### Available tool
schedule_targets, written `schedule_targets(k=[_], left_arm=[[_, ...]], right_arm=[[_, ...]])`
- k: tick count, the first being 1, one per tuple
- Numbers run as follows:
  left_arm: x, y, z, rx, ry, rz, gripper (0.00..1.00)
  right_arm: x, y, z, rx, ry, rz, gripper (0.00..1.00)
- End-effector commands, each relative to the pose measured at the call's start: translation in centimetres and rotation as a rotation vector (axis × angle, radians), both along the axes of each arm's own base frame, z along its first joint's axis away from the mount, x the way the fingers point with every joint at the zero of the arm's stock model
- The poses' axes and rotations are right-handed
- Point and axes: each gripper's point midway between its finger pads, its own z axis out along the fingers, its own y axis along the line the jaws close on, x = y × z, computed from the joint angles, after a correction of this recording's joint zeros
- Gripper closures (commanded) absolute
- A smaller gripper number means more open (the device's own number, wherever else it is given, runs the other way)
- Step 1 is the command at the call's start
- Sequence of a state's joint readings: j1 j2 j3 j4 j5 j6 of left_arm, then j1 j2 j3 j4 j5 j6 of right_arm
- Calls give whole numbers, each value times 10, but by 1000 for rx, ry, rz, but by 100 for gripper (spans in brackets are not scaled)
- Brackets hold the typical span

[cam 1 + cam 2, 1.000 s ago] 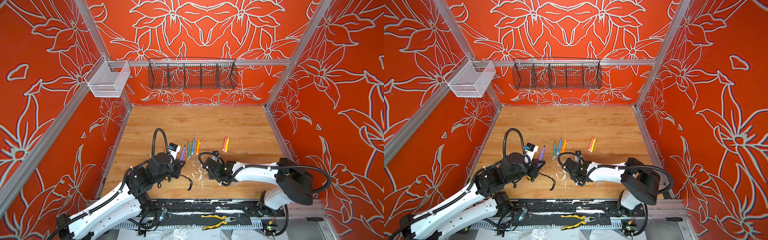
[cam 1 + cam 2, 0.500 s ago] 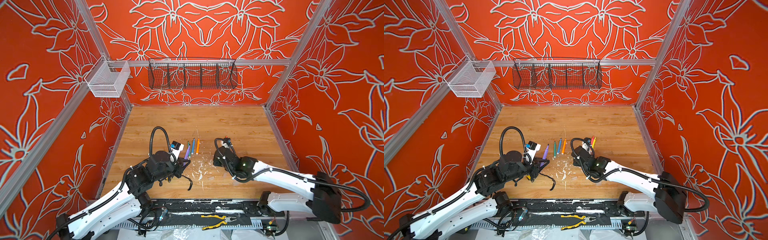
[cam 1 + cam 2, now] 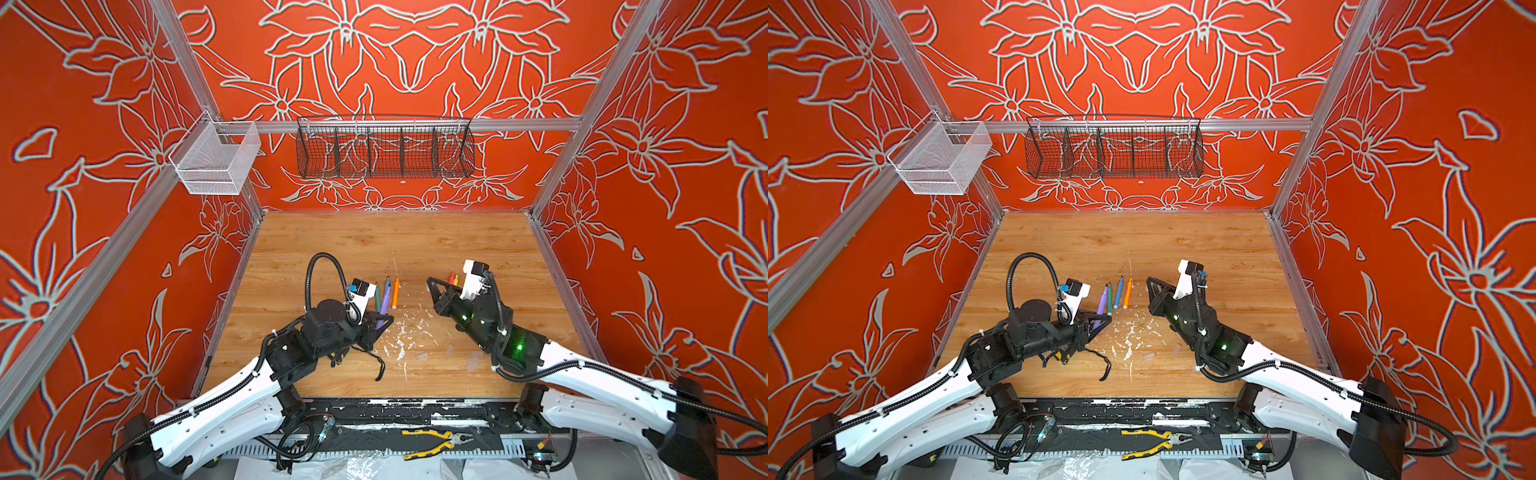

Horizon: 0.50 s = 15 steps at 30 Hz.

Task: Insert the pens into the pen caps
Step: 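Close the right gripper on the translucent pen cap and lift it, then bring the held cap over the purple marker tip held by the left gripper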

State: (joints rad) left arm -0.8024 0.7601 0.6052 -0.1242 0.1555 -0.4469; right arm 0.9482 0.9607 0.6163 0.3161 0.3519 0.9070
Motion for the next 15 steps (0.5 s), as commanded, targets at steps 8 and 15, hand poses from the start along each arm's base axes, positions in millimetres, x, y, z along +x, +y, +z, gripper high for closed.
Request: schedule_targets(k=[8, 15], left_arm=[[6, -7, 16, -55, -28, 21, 100], [11, -9, 16, -41, -33, 29, 100]], right_arm=[[2, 48, 74, 184, -197, 162, 90], [1, 67, 82, 212, -224, 231, 90]])
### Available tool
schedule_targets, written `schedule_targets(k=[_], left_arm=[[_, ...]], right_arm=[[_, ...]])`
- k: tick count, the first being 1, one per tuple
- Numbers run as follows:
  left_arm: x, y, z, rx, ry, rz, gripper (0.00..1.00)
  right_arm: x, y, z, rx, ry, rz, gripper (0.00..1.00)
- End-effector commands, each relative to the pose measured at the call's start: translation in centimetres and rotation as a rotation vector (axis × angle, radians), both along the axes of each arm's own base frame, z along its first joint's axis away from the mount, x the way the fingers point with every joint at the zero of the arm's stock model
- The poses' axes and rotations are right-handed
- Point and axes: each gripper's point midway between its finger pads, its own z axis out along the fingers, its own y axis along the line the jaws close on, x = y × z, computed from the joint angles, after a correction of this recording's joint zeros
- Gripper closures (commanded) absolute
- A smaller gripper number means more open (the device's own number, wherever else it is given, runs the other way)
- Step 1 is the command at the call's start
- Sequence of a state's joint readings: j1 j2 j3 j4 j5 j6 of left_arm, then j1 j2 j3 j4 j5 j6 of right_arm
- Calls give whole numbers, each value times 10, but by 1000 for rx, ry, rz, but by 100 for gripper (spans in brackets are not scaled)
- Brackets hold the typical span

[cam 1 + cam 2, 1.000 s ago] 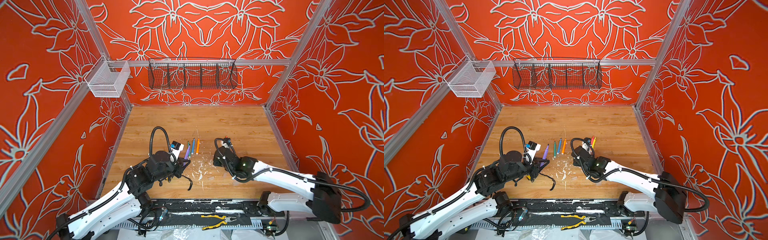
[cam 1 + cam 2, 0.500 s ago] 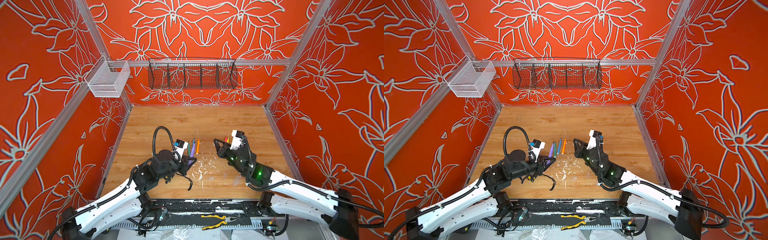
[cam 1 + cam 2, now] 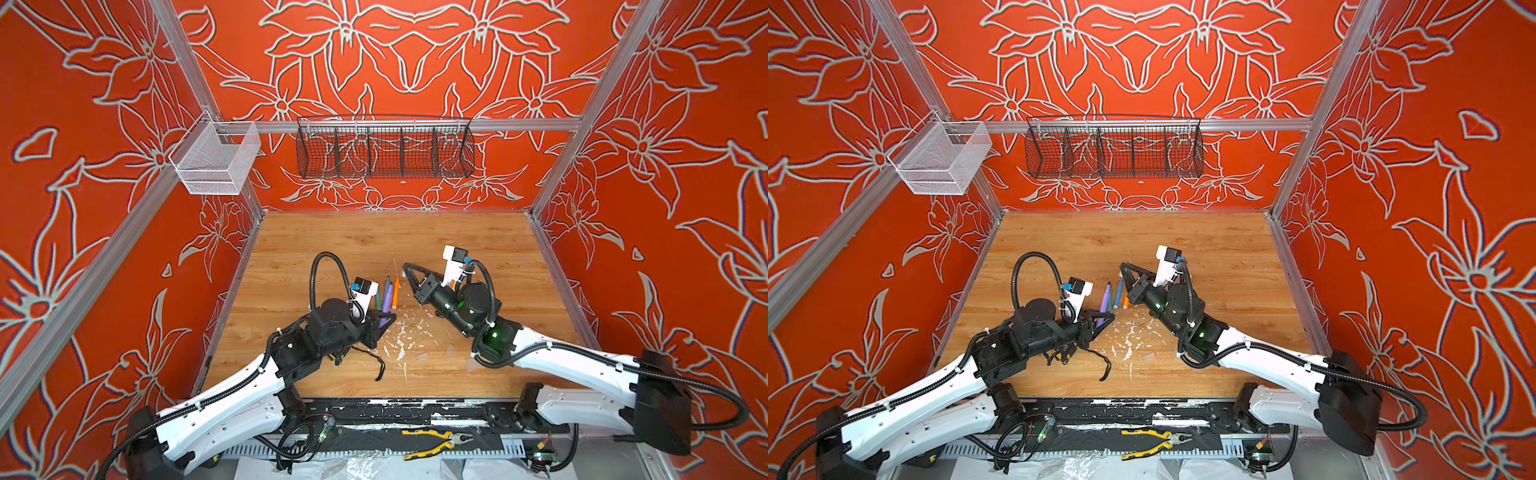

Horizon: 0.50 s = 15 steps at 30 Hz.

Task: Insert the pens into the pen caps
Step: 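Bring the held cap over the purple marker tip held by the left gripper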

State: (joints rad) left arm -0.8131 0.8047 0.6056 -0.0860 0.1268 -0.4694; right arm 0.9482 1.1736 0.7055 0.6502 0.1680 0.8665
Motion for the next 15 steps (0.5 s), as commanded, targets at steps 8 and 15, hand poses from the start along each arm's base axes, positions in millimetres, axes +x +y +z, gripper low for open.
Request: schedule_targets(k=[8, 15], left_arm=[[2, -6, 24, -47, -53, -12, 100], [1, -6, 23, -48, -54, -13, 100]], right_arm=[[-7, 15, 27, 75, -54, 78, 90], [-1, 23, 14, 51, -19, 76, 91]])
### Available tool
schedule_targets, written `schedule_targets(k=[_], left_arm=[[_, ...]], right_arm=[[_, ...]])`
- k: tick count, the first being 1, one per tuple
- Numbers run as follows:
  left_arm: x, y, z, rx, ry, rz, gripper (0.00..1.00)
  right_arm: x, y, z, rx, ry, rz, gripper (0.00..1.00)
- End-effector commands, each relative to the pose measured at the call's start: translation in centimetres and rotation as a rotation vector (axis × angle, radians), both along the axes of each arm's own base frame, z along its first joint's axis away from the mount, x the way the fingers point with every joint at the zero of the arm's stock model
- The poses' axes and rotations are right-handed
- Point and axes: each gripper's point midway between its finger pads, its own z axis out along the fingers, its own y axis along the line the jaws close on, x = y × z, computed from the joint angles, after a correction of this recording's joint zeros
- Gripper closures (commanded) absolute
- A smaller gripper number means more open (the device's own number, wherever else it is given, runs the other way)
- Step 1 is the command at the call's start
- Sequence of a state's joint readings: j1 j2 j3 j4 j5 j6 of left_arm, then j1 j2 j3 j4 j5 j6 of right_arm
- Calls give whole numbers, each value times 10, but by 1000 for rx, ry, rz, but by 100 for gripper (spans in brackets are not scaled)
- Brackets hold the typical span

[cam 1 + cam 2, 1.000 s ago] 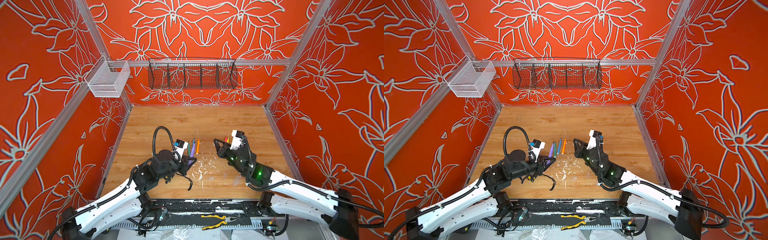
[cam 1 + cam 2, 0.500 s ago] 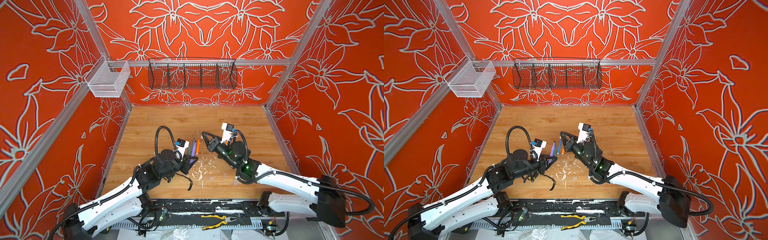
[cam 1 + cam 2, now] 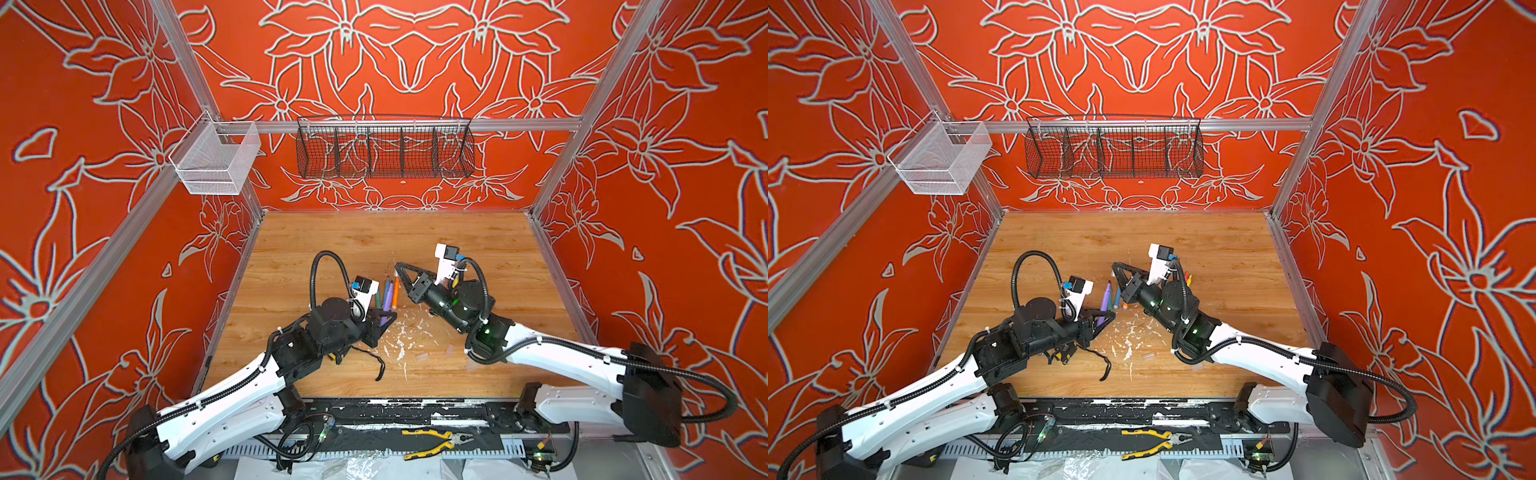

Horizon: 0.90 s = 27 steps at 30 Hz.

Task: Insert the pens into the pen caps
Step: 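Bring the held cap over the purple marker tip held by the left gripper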

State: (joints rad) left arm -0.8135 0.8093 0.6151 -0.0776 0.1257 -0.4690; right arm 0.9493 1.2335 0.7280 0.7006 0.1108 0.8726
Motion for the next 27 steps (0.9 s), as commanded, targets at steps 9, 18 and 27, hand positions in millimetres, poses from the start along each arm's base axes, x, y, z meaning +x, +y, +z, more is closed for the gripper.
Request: schedule_targets(k=[9, 18, 27], left_arm=[[1, -2, 18, -33, -52, 1, 100], [5, 0, 14, -24, -56, 20, 100], [6, -1, 14, -17, -56, 22, 100]], right_arm=[[-1, 17, 9, 32, 5, 50, 91], [-4, 17, 4, 29, 14, 61, 91], [-9, 16, 5, 30, 7, 76, 91]])
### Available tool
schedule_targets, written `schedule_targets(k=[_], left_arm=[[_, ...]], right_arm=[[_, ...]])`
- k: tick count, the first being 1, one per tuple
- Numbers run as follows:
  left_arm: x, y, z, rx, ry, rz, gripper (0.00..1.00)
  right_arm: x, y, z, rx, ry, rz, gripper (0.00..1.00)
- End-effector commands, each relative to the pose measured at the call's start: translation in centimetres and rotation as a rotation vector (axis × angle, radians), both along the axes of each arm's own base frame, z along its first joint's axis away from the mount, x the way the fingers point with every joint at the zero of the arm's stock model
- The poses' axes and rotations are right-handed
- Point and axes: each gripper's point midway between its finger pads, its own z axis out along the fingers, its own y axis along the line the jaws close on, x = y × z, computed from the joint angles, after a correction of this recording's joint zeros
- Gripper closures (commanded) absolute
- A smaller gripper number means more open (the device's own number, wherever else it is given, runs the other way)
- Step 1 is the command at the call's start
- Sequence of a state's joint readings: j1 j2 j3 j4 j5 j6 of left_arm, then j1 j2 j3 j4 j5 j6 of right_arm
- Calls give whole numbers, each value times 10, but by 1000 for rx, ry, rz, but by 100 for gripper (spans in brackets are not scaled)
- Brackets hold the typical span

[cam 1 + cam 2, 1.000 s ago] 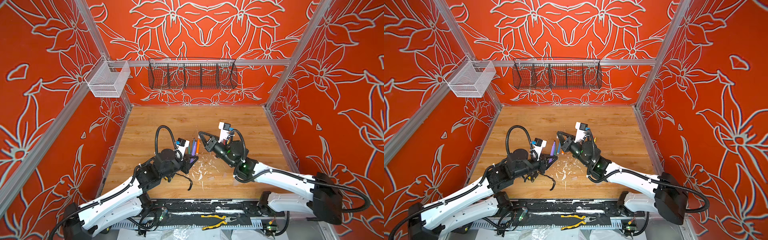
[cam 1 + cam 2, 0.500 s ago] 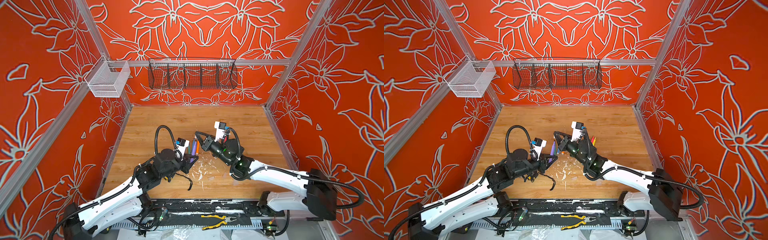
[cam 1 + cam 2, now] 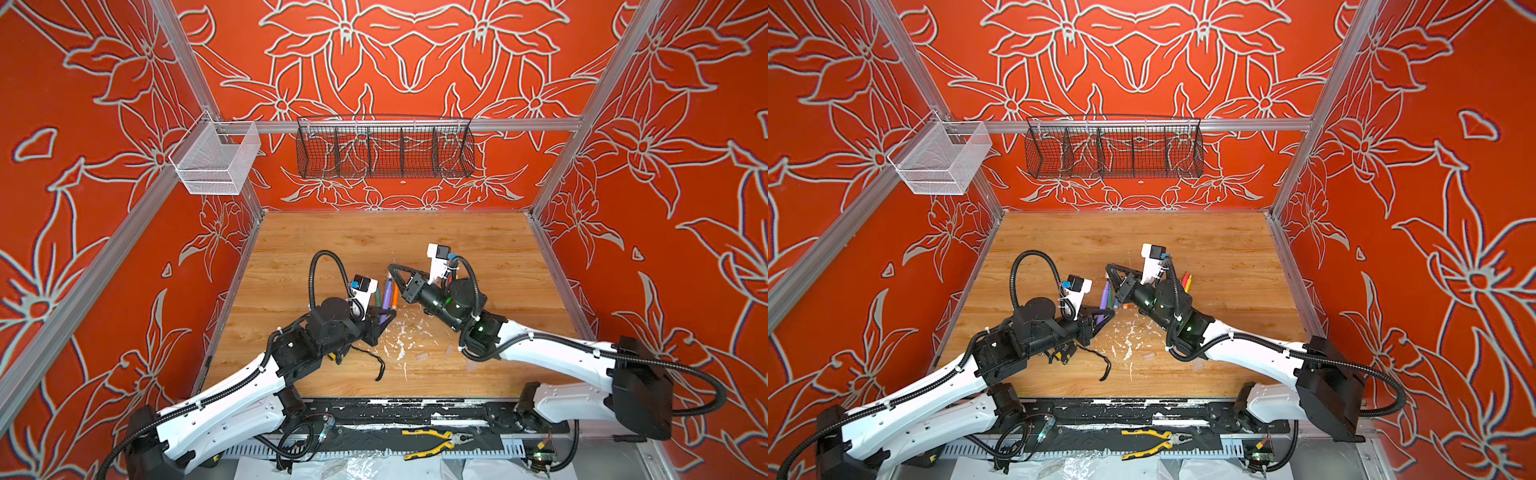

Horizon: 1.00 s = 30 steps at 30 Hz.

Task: Insert the pens into the pen caps
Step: 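Bring the held cap over the purple marker tip held by the left gripper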

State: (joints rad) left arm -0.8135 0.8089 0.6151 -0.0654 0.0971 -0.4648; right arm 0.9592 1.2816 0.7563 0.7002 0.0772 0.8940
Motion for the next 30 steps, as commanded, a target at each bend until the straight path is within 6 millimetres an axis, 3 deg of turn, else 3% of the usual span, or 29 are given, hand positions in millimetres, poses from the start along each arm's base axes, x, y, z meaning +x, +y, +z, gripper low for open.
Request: schedule_targets(k=[1, 12, 30], left_arm=[[2, -3, 11, -16, -37, -4, 100], [2, -2, 18, -21, -53, 2, 100], [13, -1, 32, 18, -119, 26, 100]], right_arm=[[-9, 0, 12, 35, -19, 30, 91], [-13, -5, 8, 26, -19, 32, 91], [-30, 12, -22, -26, 27, 135, 92]])
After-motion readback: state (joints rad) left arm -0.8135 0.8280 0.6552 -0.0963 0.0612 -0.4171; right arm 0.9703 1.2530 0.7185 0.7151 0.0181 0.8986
